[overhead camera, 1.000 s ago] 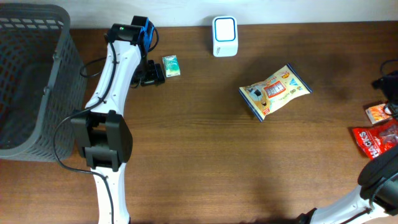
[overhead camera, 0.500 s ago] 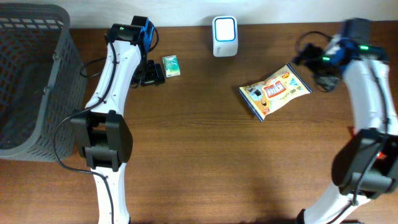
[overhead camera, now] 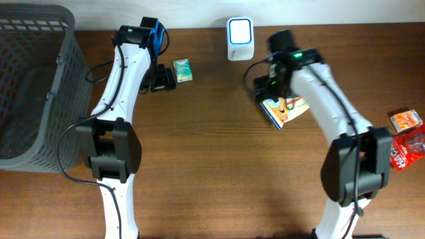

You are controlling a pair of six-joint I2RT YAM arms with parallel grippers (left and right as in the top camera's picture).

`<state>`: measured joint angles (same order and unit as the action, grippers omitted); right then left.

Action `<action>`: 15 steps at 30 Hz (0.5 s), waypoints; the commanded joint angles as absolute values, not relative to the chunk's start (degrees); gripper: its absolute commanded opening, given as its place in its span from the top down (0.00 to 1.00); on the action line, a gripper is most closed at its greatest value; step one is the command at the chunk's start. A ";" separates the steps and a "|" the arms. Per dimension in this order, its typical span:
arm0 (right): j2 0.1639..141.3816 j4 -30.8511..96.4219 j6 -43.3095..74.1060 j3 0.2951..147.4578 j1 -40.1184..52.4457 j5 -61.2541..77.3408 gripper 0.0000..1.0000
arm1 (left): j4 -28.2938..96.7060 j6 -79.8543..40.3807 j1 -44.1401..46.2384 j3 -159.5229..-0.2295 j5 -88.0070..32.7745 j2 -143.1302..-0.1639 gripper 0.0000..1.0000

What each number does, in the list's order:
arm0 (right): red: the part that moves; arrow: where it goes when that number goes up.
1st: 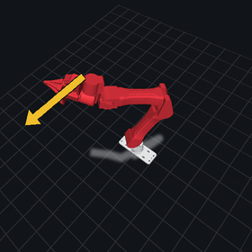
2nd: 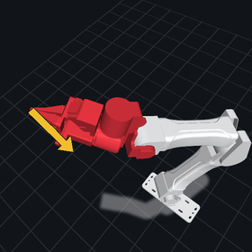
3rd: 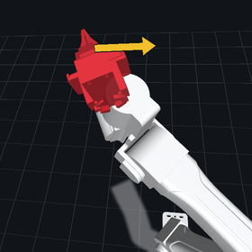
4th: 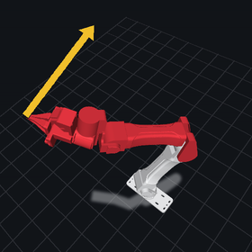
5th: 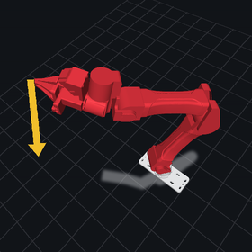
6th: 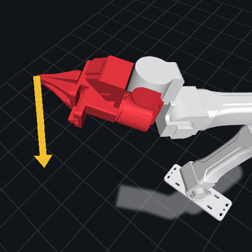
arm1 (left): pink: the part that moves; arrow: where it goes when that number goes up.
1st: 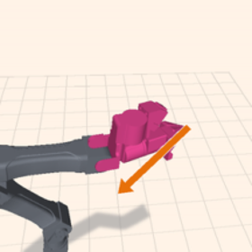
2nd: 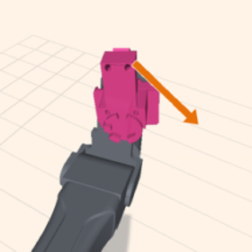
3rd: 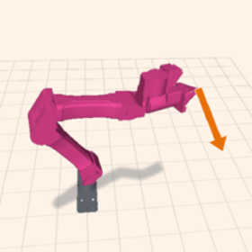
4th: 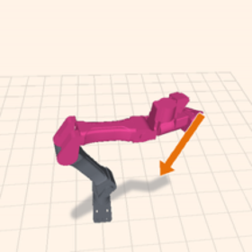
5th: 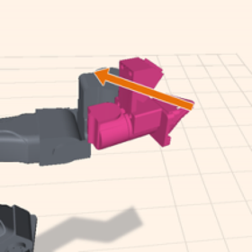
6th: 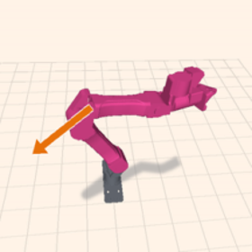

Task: Scan the item barcode
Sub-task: 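Grasp the cream snack bag with the right gripper and lift it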

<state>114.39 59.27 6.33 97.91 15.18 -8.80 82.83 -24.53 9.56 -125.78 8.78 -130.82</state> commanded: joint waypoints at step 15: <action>123.96 54.04 3.66 94.65 23.97 -35.59 0.01 | 82.74 -25.04 9.41 -125.60 8.38 -130.41 0.01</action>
<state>122.52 55.59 3.77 94.65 24.43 -31.27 82.83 -24.53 9.56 -125.78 8.78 -130.82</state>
